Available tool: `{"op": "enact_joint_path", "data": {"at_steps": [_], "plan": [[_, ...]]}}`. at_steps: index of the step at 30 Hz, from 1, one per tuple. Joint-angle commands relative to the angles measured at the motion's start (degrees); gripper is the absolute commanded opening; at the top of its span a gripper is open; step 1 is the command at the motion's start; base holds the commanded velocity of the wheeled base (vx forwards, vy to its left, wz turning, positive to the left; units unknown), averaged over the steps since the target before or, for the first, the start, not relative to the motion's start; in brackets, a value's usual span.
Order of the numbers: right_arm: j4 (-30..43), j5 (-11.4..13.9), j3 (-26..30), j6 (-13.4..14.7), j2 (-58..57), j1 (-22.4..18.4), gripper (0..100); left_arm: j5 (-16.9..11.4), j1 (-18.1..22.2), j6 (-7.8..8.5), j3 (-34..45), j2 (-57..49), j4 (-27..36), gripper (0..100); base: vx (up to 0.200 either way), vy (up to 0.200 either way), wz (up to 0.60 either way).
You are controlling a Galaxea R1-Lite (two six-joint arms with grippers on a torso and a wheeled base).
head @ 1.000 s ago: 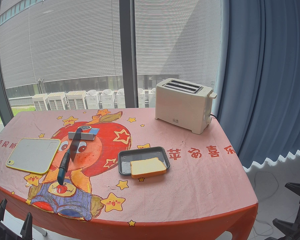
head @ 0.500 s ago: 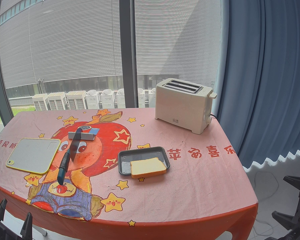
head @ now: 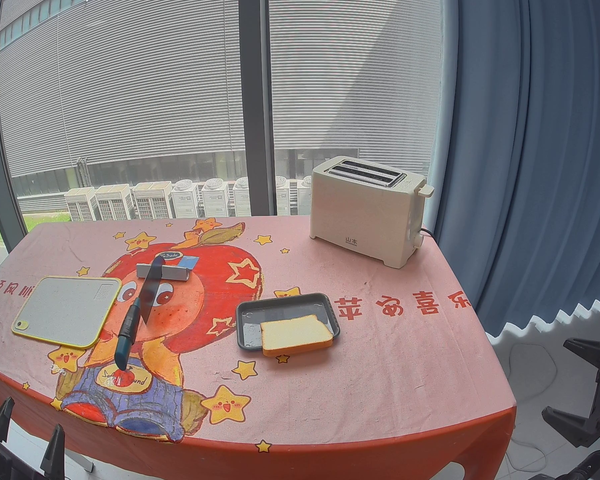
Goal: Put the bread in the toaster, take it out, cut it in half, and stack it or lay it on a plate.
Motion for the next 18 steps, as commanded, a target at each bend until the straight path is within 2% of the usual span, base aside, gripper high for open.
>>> {"op": "enact_joint_path", "data": {"at_steps": [1, 18], "plan": [[-1.31, 0.02, 0.0, -0.01, 2.79, 0.07, 100, 0.01, 0.0, 0.0, 1.01, -0.93, -0.01, 100, 0.0, 0.0, 0.0], [-8.25, 0.02, 0.0, -0.1, 10.78, 1.04, 100, 0.01, 0.0, 0.0, 1.01, -0.93, -0.01, 100, 0.0, 0.0, 0.0]]}}
